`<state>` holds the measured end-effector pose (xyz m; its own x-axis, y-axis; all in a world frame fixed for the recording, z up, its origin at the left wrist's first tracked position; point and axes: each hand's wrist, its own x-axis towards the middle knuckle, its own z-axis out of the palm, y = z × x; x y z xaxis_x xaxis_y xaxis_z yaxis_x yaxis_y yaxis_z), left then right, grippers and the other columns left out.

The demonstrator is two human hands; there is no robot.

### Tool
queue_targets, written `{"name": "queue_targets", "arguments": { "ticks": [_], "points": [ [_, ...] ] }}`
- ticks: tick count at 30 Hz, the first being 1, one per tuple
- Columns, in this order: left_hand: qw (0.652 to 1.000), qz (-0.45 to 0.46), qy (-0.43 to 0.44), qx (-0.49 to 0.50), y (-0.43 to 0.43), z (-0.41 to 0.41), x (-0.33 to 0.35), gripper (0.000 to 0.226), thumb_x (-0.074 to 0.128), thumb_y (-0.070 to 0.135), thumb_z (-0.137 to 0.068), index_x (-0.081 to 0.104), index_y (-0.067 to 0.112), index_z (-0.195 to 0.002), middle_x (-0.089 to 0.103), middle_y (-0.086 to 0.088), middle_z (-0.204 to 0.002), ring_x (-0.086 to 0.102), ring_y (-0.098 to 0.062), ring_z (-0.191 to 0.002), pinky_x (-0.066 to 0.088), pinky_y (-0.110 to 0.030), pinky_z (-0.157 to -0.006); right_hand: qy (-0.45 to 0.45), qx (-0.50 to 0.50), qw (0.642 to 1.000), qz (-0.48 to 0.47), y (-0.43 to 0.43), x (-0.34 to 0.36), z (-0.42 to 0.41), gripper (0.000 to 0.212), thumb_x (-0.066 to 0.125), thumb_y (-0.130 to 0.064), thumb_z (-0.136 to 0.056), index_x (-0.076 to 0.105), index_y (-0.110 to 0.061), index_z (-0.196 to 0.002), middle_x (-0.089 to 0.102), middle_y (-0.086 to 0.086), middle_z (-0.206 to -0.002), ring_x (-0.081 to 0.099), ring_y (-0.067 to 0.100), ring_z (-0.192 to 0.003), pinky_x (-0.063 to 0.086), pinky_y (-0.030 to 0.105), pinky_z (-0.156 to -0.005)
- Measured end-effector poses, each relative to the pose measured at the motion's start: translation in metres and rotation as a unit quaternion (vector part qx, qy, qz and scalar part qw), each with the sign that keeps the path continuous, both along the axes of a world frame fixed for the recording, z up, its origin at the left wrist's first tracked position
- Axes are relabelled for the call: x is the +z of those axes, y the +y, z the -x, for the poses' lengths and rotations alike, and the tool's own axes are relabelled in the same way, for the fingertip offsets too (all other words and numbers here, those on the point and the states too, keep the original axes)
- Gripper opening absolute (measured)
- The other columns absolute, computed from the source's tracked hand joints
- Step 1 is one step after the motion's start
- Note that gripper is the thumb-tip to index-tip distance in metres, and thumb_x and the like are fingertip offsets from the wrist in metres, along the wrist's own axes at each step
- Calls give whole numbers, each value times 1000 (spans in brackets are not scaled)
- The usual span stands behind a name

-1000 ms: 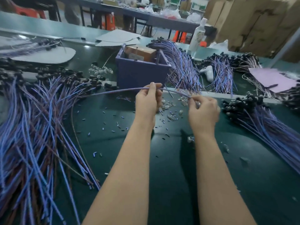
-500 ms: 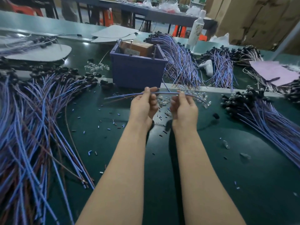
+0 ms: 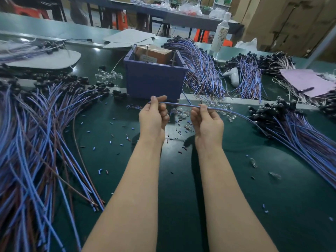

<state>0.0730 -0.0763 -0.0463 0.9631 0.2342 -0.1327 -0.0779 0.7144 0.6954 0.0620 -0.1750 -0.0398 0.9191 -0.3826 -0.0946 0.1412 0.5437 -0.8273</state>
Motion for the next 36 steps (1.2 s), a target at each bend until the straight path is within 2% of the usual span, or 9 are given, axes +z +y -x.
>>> {"name": "queue_targets", "arguments": {
  "ticks": [8, 12, 15, 19, 23, 25, 29, 33, 36],
  "points": [
    [986, 81, 39, 138, 27, -3, -2, 35, 29, 30, -105, 58, 10, -98, 37, 9, -44, 27, -3, -36, 23, -15, -37, -4, -92, 991, -93, -20, 3, -2, 23, 47, -6, -98, 51, -10, -76, 60, -6, -45, 58, 2, -44, 53, 14, -52],
    [979, -118, 71, 151, 11, 1, 0, 45, 49, 11, -97, 38, 16, -140, 54, 1, -95, 51, -6, -68, 52, -22, -64, -16, -20, 991, -129, -14, 4, 2, 19, 48, -4, -97, 54, -5, -79, 66, 1, -53, 64, 7, -50, 57, 19, -57],
    [939, -323, 37, 109, -7, 3, -5, 55, 61, 24, -90, 41, 21, -142, 26, -3, -140, 47, -17, -112, 40, -29, -103, -15, 58, 987, -151, -3, 6, 3, 17, 50, -3, -96, 58, 0, -82, 69, 7, -61, 68, 12, -57, 57, 21, -58],
    [865, -492, -30, 91, -11, 2, -5, 27, 55, 30, -95, 67, 13, -112, 56, -10, -128, 49, -24, -121, 34, -34, -109, 14, 121, 983, -134, 5, 3, 3, 19, 49, -5, -96, 61, 0, -81, 70, 6, -61, 68, 11, -56, 57, 18, -58],
    [936, -343, -79, 18, -13, 9, 0, 16, 49, 9, -98, 64, 8, -94, 66, -2, -80, 60, -9, -72, 52, -23, -76, 73, 154, 985, -24, 12, 5, 9, 27, 49, -14, -98, 63, -4, -77, 66, 0, -53, 60, 6, -45, 51, 13, -48],
    [944, -321, -61, 50, -10, 8, 0, 18, 49, 11, -98, 63, 11, -86, 63, 1, -73, 57, -8, -67, 49, -22, -69, 63, 146, 976, 150, 10, 6, 12, 31, 52, -20, -97, 61, -8, -70, 59, -4, -47, 51, 7, -40, 44, 14, -42],
    [952, -285, -15, 112, -4, 5, -4, 23, 48, 15, -98, 59, 17, -78, 62, 4, -70, 58, -6, -66, 47, -22, -68, -93, -23, 875, 475, 13, 7, 19, 26, 56, -25, -94, 63, -13, -72, 62, -2, -60, 55, 14, -58, 45, 28, -61],
    [946, -297, -30, 124, -7, 5, -4, 23, 42, 13, -100, 51, 17, -79, 65, -2, -75, 64, -13, -68, 54, -26, -73, -96, -31, 750, 654, 15, -4, 14, 24, 50, -20, -96, 65, -11, -112, 66, 5, -110, 54, 22, -108, 37, 30, -97],
    [944, -302, -46, 122, -8, 5, -4, 20, 46, 13, -99, 52, 19, -81, 66, -2, -76, 64, -13, -68, 54, -26, -71, -62, 25, 789, 611, 16, -10, 12, 24, 48, -14, -96, 68, -7, -108, 70, 10, -102, 60, 28, -96, 45, 38, -87]
  ]
}}
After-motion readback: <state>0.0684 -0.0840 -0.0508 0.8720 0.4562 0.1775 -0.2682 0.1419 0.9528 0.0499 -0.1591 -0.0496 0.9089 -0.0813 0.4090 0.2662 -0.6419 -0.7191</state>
